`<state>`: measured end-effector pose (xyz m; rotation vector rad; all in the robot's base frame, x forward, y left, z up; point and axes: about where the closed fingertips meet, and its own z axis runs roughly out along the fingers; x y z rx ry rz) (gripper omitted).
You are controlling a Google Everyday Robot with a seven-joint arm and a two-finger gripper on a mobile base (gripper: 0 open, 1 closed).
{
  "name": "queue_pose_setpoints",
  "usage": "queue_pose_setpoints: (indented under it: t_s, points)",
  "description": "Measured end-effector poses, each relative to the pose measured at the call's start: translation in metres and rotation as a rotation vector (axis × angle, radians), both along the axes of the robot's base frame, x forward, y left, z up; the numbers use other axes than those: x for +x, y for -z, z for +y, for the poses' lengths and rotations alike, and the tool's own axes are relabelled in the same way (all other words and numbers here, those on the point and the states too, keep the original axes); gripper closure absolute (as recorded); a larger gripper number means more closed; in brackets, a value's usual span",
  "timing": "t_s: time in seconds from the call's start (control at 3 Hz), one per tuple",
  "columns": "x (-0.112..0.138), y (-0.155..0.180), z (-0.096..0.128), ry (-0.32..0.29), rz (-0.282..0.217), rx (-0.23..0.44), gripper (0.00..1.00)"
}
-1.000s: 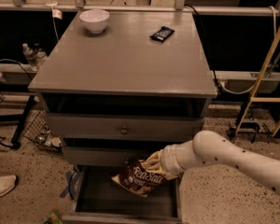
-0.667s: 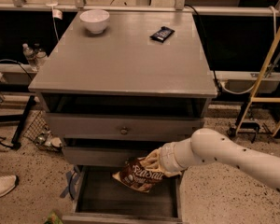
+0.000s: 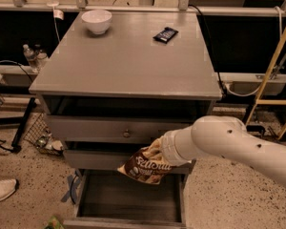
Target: Pick brown chip bag from bottom drawer and place on counter
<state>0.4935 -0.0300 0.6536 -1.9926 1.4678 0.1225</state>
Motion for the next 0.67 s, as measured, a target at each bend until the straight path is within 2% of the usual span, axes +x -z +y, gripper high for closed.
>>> queue_pose_setpoints:
  t_s: [0.33, 0.67]
  points:
    - [0.0184, -0.0516, -0.0113, -0.019, -0.032, -0.047, 1.0]
    - [0.0184, -0.0516, -0.0113, -0.019, -0.032, -0.047, 1.0]
